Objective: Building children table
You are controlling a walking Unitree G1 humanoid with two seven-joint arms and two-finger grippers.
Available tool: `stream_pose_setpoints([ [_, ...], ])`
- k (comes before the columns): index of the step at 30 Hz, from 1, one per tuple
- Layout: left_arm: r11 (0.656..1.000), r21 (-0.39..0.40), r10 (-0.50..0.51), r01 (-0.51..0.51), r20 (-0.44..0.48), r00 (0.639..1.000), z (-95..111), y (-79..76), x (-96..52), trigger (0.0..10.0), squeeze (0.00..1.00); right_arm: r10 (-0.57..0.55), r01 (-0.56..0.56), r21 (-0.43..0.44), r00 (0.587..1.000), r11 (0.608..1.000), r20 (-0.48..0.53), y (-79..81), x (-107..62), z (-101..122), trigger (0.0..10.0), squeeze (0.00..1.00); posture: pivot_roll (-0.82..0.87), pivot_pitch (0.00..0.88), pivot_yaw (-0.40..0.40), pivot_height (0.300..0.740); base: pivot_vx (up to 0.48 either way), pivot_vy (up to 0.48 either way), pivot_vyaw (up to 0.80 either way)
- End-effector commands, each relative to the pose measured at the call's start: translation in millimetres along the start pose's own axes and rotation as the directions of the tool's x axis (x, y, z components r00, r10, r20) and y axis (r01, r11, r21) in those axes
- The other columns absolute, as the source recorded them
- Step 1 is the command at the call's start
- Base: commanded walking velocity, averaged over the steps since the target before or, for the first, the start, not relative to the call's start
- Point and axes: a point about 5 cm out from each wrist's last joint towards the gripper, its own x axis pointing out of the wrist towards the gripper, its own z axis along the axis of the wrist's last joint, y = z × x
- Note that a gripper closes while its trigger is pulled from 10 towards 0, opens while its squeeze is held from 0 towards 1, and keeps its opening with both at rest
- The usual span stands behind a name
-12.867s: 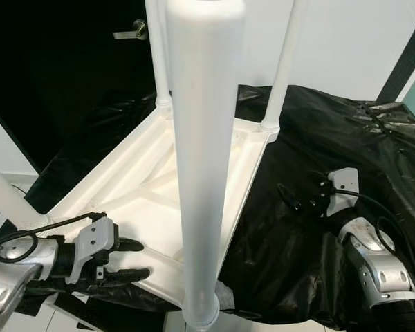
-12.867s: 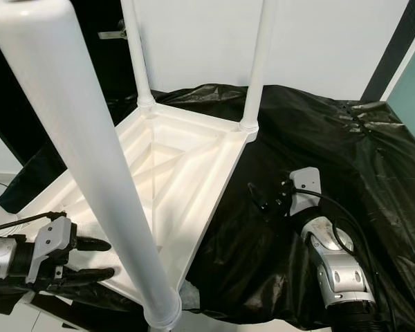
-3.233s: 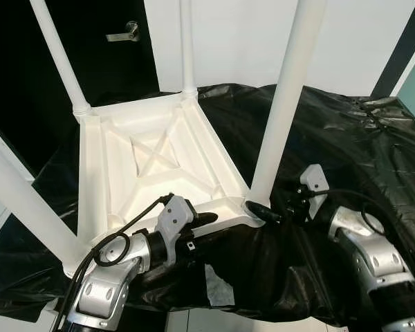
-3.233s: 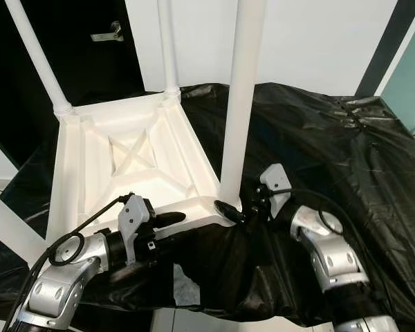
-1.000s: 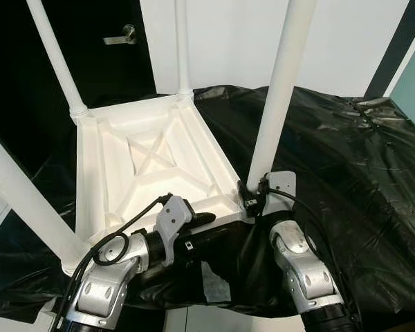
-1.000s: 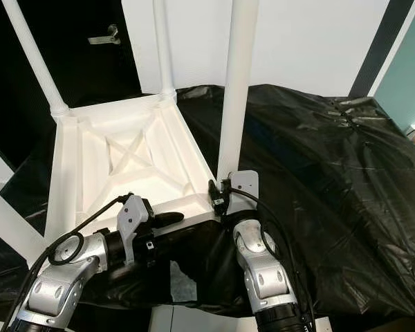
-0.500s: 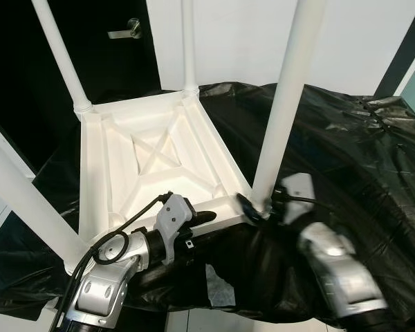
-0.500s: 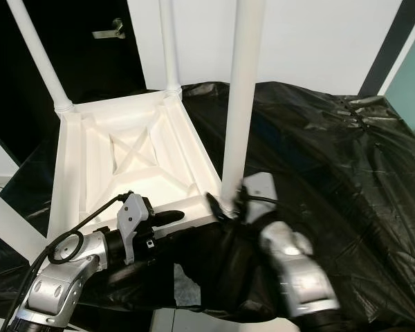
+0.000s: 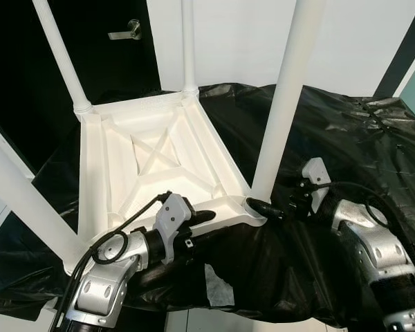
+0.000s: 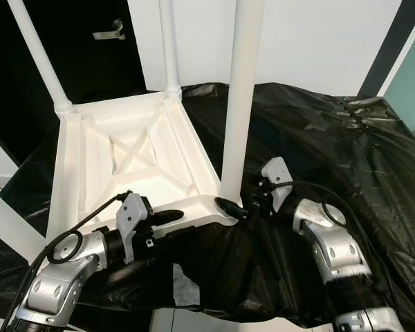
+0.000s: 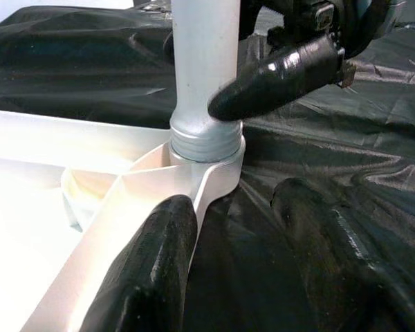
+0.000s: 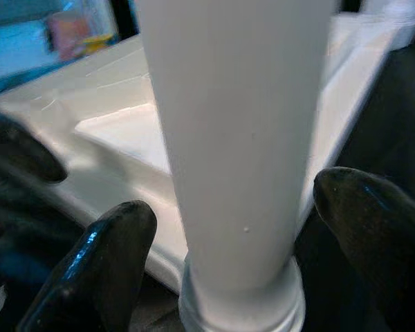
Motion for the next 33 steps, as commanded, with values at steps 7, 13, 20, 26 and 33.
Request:
stream_pose_setpoints([
  [7, 0.995, 0.008, 0.104, -0.104, -0.001, 0.995, 0.8, 7.7, -1.3, 10.0, 0.00, 0.131, -0.139, -0.127, 0.989, 0.982, -0.074, -11.1, 14.2, 0.8, 10.0, 0.00, 0.01, 0.000, -0.027, 0.740, 0.000, 0.000, 0.00],
  [13, 0.995, 0.007, 0.100, -0.100, 0.001, 0.995, 0.8, 6.3, -0.9, 10.0, 0.00, 0.169, -0.180, -0.183, 0.983, 0.966, -0.074, -11.2, 16.6, 1.0, 0.0, 0.00, 0.01, 0.000, -0.028, 0.740, 0.000, 0.000, 0.00],
  [20, 0.995, 0.004, 0.098, -0.098, -0.003, 0.995, -0.2, 4.7, -1.4, 10.0, 0.00, 0.175, -0.186, -0.207, 0.982, 0.960, -0.067, -9.5, 13.5, -2.0, 0.0, 0.00, 0.01, 0.000, -0.026, 0.740, 0.000, 0.000, 0.00],
  [26, 0.996, -0.001, 0.094, -0.094, -0.003, 0.996, -0.4, 2.5, -1.1, 10.0, 0.00, 0.120, -0.125, -0.122, 0.992, 0.985, -0.041, -1.5, 12.8, -12.2, 10.0, 0.00, 0.01, 0.000, -0.024, 0.740, 0.000, 0.000, 0.00],
  [33, 0.995, -0.008, 0.095, -0.096, -0.011, 0.995, -1.9, 0.6, -2.2, 10.0, 0.00, -0.012, 0.011, -0.026, 1.000, 1.000, -0.029, 11.2, 16.6, -19.3, 10.0, 0.00, 0.00, 0.000, -0.018, 0.740, 0.000, 0.000, 0.00],
])
